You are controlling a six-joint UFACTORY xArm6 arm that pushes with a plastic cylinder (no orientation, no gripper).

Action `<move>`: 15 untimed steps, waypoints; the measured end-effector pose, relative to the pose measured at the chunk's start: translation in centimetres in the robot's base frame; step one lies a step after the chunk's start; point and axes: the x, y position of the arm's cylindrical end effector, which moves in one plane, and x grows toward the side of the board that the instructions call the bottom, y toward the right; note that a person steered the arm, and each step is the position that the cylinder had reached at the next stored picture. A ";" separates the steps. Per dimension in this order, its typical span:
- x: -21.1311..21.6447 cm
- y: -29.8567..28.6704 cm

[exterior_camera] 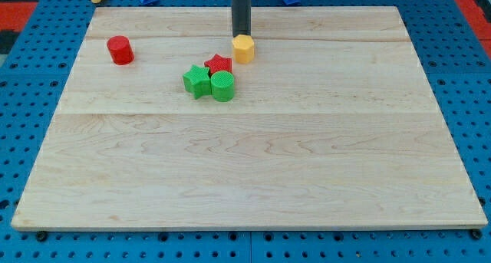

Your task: Slide the red circle towards the top

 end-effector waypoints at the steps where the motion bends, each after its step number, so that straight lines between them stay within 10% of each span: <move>1: 1.3 -1.0; 6: 10.8 5.5; 11: 9.2 3.7; 15: 3.5 14.9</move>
